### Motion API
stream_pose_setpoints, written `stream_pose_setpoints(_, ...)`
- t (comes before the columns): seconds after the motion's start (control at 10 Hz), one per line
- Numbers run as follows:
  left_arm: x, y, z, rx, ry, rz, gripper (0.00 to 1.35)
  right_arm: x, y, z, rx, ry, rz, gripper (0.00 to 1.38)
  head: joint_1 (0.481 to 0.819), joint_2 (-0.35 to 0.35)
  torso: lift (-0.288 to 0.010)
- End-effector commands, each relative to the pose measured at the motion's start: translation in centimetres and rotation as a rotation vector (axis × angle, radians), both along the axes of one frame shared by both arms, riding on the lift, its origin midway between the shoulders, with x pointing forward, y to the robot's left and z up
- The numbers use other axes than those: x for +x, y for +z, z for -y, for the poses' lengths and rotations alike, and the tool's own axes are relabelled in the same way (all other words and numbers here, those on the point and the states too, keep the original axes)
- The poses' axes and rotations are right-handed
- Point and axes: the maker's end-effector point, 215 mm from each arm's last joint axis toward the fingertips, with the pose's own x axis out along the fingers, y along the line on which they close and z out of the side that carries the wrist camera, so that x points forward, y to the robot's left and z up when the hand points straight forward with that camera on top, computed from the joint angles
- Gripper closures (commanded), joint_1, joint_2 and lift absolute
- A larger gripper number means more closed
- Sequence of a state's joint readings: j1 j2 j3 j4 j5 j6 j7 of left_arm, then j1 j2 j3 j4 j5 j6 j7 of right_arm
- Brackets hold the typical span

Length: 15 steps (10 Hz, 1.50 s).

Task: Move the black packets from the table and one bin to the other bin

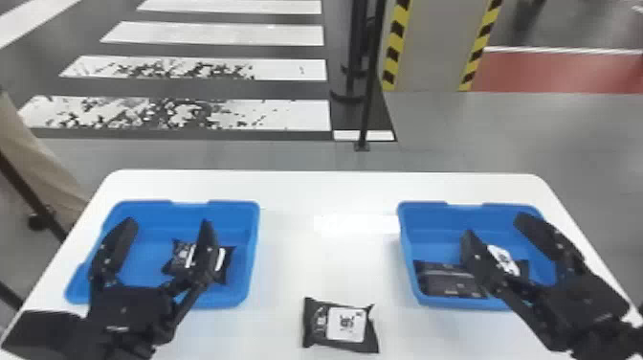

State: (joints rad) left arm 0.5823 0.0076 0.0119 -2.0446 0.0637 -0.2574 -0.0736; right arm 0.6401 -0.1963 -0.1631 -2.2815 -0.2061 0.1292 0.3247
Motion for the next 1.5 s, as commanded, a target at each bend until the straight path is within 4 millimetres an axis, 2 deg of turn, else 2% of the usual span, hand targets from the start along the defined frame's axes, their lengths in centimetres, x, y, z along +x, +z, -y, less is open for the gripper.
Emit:
stream_pose_setpoints(0.0, 0.0, -0.1, 0.1, -0.001, -0.002, -0.003, 0.12, 0.9, -1.4, -3.2, 0.020, 0.093, -0.032, 0.34, 0.695, -0.021, -0.110)
stream_pose_setpoints(0.3, 0.0, -0.3, 0.1, -0.001, -0.002, -0.008, 0.11, 2.6, -6.9, -8.4, 0.011, 0.305, -0.199, 0.34, 0.695, 0.072, -0.110)
stream_pose_setpoints(0.5, 0.0, -0.3, 0.1, -0.001, -0.002, -0.008, 0.12, 2.4, -9.3, -11.8, -0.002, 0.412, -0.278, 0.34, 0.695, 0.102, -0.110)
stream_pose_setpoints(0.7, 0.1, -0.2, 0.2, 0.002, -0.004, -0.008, 0.12, 2.0, -12.7, -16.0, -0.014, 0.560, -0.387, 0.34, 0.695, 0.159, -0.110)
stream_pose_setpoints(0.8, 0.1, -0.3, 0.2, 0.003, -0.005, -0.010, 0.12, 1.5, -14.6, -17.1, -0.019, 0.608, -0.452, 0.34, 0.695, 0.185, -0.110)
stream_pose_setpoints(1.0, 0.1, -0.3, 0.3, 0.000, -0.004, -0.010, 0.12, 0.4, -18.0, -19.0, -0.049, 0.698, -0.570, 0.34, 0.695, 0.215, -0.110)
stream_pose_setpoints(1.1, 0.2, -0.2, 0.3, 0.000, -0.003, -0.008, 0.12, 0.2, -19.0, -19.4, -0.077, 0.724, -0.600, 0.34, 0.695, 0.230, -0.110)
stream_pose_setpoints(1.4, 0.2, -0.3, 0.4, 0.001, -0.003, -0.010, 0.11, 0.1, -20.1, -18.4, -0.189, 0.700, -0.659, 0.34, 0.695, 0.242, -0.110)
